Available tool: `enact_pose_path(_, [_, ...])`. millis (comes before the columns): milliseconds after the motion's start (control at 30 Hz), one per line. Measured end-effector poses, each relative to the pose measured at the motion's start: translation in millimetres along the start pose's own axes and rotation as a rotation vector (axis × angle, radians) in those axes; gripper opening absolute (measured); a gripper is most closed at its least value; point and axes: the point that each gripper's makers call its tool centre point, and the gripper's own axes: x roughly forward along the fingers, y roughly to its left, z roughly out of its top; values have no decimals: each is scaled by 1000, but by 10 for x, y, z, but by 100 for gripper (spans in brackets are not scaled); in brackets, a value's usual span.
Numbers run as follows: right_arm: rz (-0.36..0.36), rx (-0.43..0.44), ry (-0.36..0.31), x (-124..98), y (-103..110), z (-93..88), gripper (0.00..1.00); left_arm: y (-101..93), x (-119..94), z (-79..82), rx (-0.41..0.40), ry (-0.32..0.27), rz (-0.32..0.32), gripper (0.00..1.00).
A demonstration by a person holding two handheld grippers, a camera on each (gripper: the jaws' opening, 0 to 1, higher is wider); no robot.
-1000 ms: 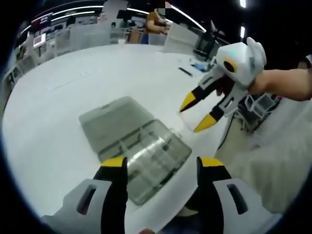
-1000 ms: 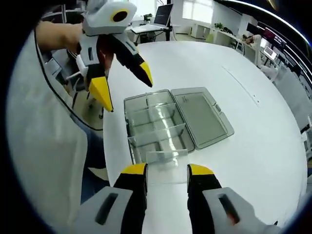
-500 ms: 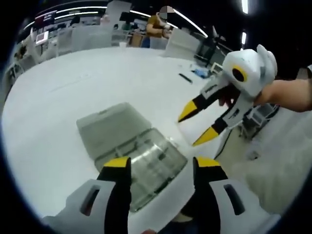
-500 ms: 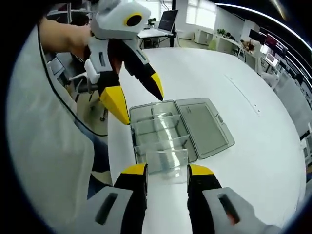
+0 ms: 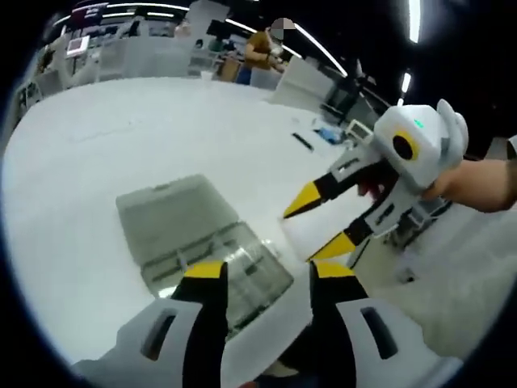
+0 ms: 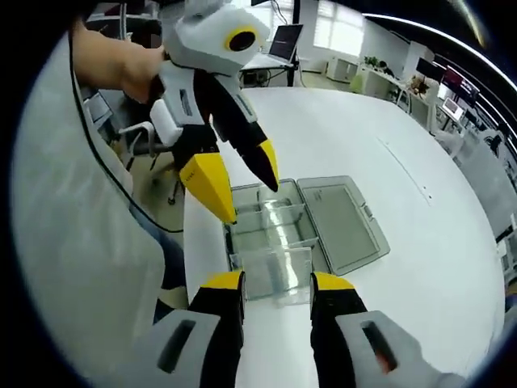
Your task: Insert the divider into the dual guide fixture by aligning both edges with the guide slots and pushing it downward to the bottom, including one-sided entry, uneven engagement, binding, and posture correction.
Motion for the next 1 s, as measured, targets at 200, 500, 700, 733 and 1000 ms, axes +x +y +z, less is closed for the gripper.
enact_pose_path(200, [2,-13,-13,0,24,66,27,-43,20,28,-23,-6,-13,34])
enact_pose_path(500, [1,-28,-36,-14,59,189,27,-95,55,55,-66,-13,-37,29])
enact_pose_path(700, [1,-32,-47,-12,69,237,27,-103,69,88,-73,-16,-39,24])
enact_pose_path(733, [1,-31,-50,-13,73,245,27,-88,69,98,-79,-20,-34,24])
enact_pose_path(1000, [0,-40,-68,-10,100,319,27,-84,63,82,-143,-20,-42,17])
